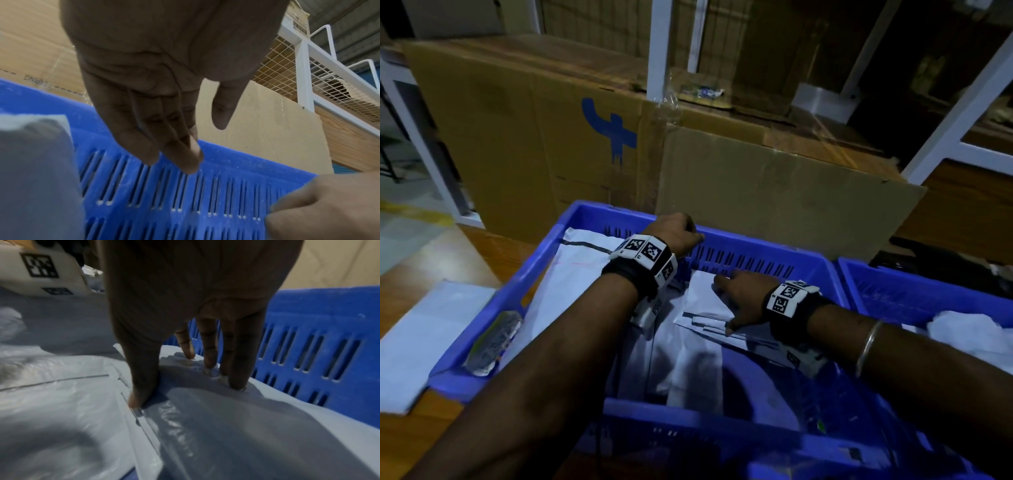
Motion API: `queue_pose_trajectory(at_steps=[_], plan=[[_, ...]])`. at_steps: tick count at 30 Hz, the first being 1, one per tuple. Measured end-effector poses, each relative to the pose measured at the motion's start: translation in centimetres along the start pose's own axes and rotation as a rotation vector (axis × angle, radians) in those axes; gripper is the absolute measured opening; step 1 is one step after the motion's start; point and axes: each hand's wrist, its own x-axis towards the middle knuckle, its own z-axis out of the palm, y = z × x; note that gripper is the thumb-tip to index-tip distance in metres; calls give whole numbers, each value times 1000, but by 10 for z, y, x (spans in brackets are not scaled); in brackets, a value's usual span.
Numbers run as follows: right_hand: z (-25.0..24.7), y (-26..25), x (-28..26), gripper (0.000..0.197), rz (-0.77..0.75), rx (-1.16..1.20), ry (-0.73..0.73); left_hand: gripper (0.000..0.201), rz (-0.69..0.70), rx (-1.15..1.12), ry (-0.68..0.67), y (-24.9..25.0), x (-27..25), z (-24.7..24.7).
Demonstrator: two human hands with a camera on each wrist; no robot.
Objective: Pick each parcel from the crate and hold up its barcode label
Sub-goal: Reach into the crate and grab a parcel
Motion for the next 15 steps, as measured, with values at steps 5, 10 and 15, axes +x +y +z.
queue_pose_trajectory(at_steps=[5,10,15], plan=[[-10,-4,-9,88,2,-36,0,32,9,17,4,0,2,3],[-31,-25,-27,45,-133,-59,67,33,20,48,-21,2,2,4],[-27,-60,-24,28,-358,116,-146,34,33,75,-56,4,-2,6]])
